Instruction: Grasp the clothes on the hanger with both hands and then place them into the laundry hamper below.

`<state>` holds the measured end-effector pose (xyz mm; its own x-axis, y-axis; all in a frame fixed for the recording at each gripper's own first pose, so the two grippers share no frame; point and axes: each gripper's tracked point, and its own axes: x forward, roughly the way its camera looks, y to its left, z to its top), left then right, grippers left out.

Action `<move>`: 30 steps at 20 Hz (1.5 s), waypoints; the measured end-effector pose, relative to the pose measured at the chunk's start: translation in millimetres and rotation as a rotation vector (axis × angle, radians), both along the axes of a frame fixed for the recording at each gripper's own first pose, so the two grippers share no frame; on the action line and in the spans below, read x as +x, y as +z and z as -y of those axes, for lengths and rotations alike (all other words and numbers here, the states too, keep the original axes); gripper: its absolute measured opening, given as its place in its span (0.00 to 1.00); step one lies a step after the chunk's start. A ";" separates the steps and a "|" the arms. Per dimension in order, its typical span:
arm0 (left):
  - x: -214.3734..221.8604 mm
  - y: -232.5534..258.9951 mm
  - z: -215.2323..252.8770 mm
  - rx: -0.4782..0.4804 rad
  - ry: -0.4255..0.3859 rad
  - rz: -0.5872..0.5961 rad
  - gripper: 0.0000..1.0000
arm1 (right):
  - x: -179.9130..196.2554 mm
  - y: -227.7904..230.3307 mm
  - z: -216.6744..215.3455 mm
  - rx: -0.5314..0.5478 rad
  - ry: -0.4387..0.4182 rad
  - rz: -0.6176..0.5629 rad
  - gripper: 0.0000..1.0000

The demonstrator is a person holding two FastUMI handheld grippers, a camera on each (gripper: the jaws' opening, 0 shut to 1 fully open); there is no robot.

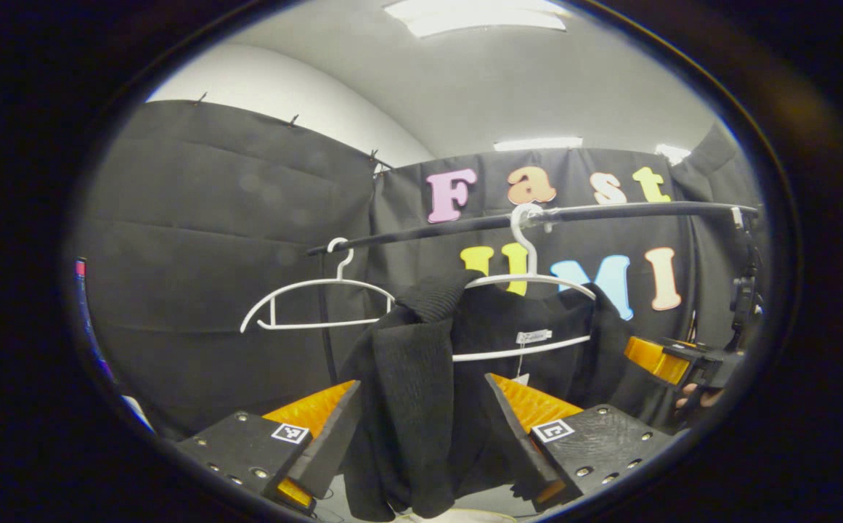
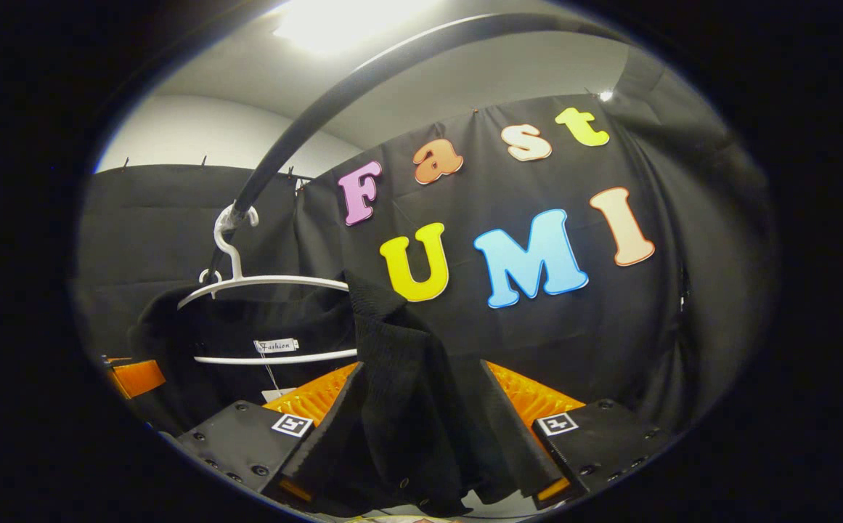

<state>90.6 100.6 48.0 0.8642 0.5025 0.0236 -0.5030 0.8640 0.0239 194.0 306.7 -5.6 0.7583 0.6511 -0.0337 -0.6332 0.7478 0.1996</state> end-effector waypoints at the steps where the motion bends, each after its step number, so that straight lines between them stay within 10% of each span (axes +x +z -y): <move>1: 4.5 -1.3 -1.4 -0.014 0.012 0.005 0.94 | 3.5 -2.0 -5.7 0.002 0.019 -0.006 0.98; 16: 33.5 -12.8 -21.7 -0.047 0.125 0.015 0.95 | 22.8 -25.5 -69.2 -0.064 0.161 0.022 0.98; 19: 38.1 -16.0 -23.2 -0.066 0.118 0.015 0.94 | 26.0 -26.0 -71.4 -0.068 0.170 0.047 0.83; 24: 38.5 -30.0 -33.0 -0.100 0.181 -0.008 0.19 | 37.2 -27.0 -66.6 -0.086 0.157 0.090 0.28; 30: 55.3 -18.2 -3.6 -0.106 0.044 0.021 0.05 | 32.6 -33.7 -72.7 -0.023 0.280 -0.026 0.06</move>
